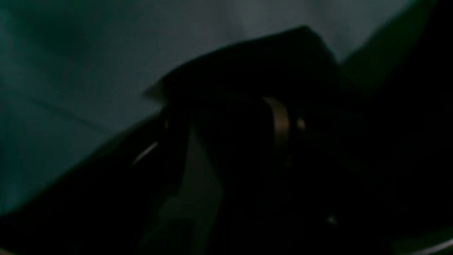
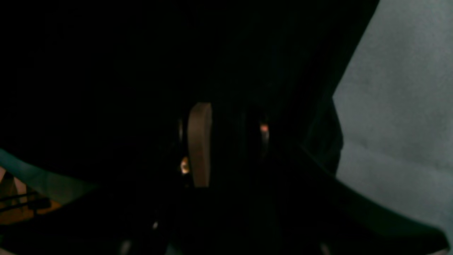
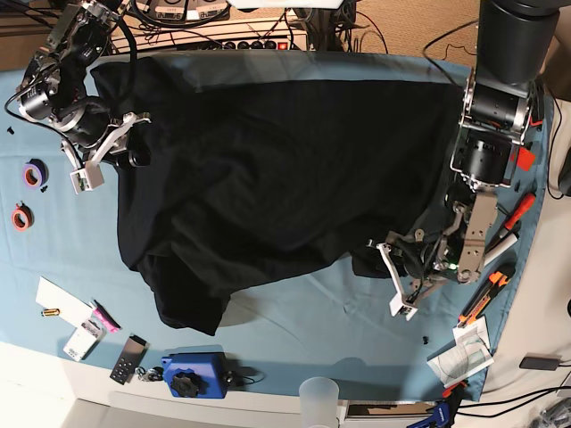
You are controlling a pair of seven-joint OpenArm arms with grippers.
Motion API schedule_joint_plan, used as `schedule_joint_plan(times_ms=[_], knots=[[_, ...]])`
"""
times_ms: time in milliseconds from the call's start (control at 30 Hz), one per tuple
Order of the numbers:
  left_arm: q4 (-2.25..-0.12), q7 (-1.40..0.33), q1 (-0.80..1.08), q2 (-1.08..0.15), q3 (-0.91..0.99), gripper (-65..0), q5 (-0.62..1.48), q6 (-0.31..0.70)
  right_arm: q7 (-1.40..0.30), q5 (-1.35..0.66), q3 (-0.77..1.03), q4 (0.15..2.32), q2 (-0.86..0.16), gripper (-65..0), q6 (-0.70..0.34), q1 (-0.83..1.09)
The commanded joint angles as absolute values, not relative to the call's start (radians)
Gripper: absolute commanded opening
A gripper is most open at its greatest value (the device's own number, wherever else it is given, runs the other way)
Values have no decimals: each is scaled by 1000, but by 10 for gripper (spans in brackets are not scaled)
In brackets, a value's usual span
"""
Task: Layout the t-shirt on the table in an organized manner, then fold the t-shirt properly
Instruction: 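Grasp the shirt hem corner with the left gripper and pull it outward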
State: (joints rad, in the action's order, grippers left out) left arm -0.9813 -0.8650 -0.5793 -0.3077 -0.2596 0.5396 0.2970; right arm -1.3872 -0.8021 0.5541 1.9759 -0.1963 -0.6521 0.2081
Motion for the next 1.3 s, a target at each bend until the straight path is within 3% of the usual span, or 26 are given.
schedule_joint_plan(times_ms=[0,133,300,567,900,1233,1267], knots=[[-996,-851,-612,-308,-255,-332,566,311,-1365,-805,558,1990,-210,-476,-653,199],[-996,-839,-612,-287,-255,-365,534,270,-1364,-803,558,1990,-210,-476,-654,199],[-996,-796,-595,-272,-255,-650,498,203,-1359,-802,558,1990,-210,-476,-654,199],[-999,-784,-619,-272,-205,-650,382,199,-1356,-802,558,1990,-210,-476,-654,199],[-999,-701,-689,-278,65,-650,366,154,-1355,-799,558,1990,-210,-476,-654,199],[-999,-627,-673,-277,21,-650,366,196,-1317,-793,558,1990,-211,-476,-654,199],[-999,-627,-673,-277,17,-576,366,216,-1305,-791,558,1990,-211,-476,-654,199]])
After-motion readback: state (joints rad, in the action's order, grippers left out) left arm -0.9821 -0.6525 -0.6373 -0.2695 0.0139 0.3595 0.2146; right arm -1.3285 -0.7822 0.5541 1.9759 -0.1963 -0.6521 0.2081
